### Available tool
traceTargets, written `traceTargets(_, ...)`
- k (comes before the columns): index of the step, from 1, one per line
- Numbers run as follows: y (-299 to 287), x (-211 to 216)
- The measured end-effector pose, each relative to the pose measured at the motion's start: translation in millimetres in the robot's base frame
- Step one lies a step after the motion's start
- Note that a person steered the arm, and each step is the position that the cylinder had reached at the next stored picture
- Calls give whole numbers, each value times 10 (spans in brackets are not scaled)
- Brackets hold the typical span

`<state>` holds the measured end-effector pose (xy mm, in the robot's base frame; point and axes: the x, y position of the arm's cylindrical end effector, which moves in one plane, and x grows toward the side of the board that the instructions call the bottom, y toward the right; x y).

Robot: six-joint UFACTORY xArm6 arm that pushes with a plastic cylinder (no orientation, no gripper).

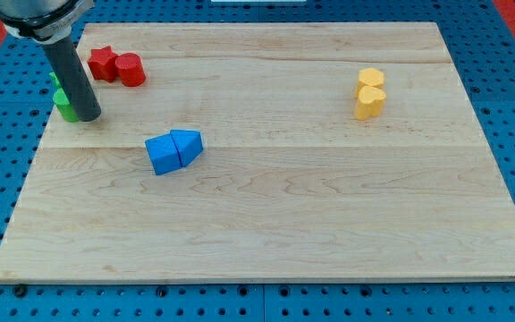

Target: Slightly push the red star downwards

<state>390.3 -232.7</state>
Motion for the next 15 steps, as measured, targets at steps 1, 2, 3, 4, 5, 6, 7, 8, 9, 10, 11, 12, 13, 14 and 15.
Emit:
traceTargets(1, -30, -20)
traceTargets(2, -80, -27)
traceTargets(3, -124, -27)
traceTargets(4, 346, -31)
traceTargets(5, 1097, -323)
traceTargets(6, 1329, -902)
traceTargets(7, 1053, -1389)
traceTargets(8, 418, -1705)
traceTargets(9, -231, -1745)
traceTargets(10, -429, -1695)
traceTargets(11, -427, -1586)
traceTargets(12, -424, -1473)
traceTargets(13, -372, -1395)
traceTargets(14, -244, -1322)
traceTargets(15, -206, -1257)
